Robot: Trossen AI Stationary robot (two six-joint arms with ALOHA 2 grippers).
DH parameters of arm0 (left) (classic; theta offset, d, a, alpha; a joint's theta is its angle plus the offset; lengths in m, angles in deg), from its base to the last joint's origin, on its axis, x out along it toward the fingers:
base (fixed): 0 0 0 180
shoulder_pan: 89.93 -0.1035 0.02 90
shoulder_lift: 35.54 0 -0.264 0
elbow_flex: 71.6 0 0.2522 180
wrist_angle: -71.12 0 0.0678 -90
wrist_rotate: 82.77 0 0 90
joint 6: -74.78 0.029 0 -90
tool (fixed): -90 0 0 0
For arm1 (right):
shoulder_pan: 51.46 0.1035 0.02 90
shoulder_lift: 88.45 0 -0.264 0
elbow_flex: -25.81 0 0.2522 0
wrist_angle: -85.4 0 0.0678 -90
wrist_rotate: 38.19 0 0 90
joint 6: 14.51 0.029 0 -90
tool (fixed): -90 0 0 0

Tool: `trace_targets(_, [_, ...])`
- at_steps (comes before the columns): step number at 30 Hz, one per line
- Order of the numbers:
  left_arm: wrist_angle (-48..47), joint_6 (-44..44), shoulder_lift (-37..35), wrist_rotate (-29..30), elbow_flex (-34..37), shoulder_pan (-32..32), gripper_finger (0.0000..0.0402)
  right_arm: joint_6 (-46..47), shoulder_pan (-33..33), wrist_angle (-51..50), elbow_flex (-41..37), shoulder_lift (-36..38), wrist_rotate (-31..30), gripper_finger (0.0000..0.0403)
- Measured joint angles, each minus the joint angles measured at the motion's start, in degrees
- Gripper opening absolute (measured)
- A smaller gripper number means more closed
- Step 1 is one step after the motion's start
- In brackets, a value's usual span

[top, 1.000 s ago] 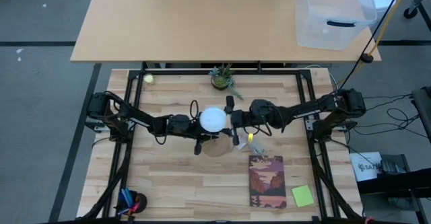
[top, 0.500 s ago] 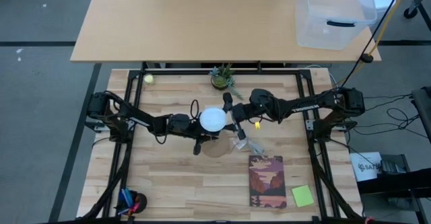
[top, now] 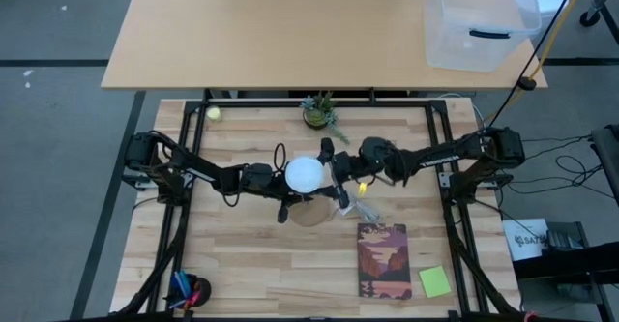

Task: Screw lightbulb
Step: Remove the white lightbulb from the silver lamp

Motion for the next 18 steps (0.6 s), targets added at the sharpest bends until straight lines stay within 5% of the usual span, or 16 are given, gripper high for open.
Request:
trace_targets(6, [0.02,0.25,0.0,-0.14,0.02,-0.08,0.0046,-2.31,6.07,-0.36,0.0,0.0,-23.63,0.0313])
trace_targets(18, [0.26,-0.11,0.0,0.45,0.07,-0.08,0.0046,-2.5,11.4,9.66,0.04,-5.27,-38.28,0.0315])
